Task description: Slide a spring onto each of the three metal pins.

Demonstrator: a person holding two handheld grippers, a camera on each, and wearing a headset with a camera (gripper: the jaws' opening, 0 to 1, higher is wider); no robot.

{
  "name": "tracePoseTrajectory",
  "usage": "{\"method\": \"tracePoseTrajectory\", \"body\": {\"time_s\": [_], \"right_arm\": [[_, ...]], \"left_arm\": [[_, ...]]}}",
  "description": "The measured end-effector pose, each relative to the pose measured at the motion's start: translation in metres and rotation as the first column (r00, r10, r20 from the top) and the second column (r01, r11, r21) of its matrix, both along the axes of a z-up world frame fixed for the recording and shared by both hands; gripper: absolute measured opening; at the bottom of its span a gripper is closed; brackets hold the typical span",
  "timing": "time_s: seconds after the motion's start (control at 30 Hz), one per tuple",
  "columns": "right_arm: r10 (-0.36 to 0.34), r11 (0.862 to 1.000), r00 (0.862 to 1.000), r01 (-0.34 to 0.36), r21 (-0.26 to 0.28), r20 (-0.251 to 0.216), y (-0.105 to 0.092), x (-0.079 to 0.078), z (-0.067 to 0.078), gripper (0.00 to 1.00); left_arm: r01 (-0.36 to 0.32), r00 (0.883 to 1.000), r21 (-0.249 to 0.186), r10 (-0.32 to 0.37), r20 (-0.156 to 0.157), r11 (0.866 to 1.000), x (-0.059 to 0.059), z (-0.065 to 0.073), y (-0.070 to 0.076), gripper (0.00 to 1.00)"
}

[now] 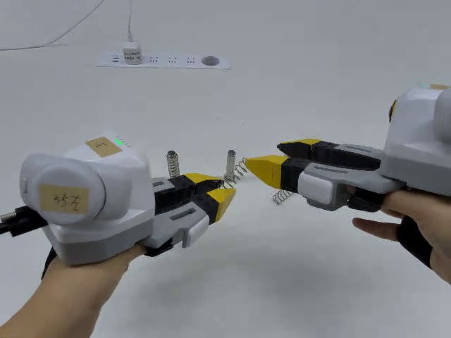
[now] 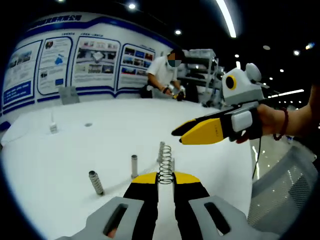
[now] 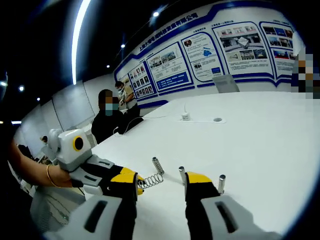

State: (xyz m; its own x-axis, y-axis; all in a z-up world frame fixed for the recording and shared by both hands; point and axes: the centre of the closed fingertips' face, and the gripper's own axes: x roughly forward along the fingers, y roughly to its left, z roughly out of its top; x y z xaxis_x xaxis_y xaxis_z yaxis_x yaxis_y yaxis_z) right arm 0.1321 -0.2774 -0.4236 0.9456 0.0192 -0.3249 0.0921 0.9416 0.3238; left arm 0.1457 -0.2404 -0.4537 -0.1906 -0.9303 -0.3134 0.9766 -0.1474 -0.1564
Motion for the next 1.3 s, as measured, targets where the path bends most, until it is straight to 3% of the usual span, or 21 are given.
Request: {"method": "tracePoseTrajectory", "body": {"time_s": [0.23, 0.4, 0.5, 0.67, 1.0, 1.3], "right_arm": [[0.032, 0.998, 0.999, -0.032, 0.051, 0.006, 0.01, 0.002, 0.0, 0.32], [0.046, 0.988, 0.998, -0.05, 0.146, 0.032, 0.018, 0.003, 0.003, 0.28], [0.05, 0.985, 0.998, -0.055, 0.161, 0.04, 0.019, 0.004, 0.004, 0.26], [0.068, 0.97, 0.996, -0.081, 0.231, 0.061, 0.026, 0.005, 0.007, 0.21], [0.09, 0.94, 0.989, -0.124, 0.317, 0.118, 0.035, 0.006, 0.017, 0.14], [0.115, 0.943, 0.985, -0.149, 0.299, 0.128, 0.04, 0.006, 0.018, 0.12]], "left_arm": [[0.016, 1.0, -0.058, -0.017, -0.015, 0.998, -0.005, 0.013, 0.003, 0.1], [0.033, 0.999, -0.091, -0.035, -0.019, 0.995, -0.01, 0.02, 0.004, 0.1], [0.037, 0.999, -0.094, -0.038, -0.012, 0.995, -0.011, 0.021, 0.005, 0.1], [0.051, 0.999, -0.136, -0.053, -0.011, 0.989, -0.015, 0.031, 0.006, 0.1], [0.061, 0.998, -0.163, -0.063, -0.006, 0.985, -0.015, 0.038, 0.007, 0.1], [0.06, 0.998, -0.15, -0.06, 0.004, 0.987, -0.016, 0.036, 0.008, 0.11]]}}
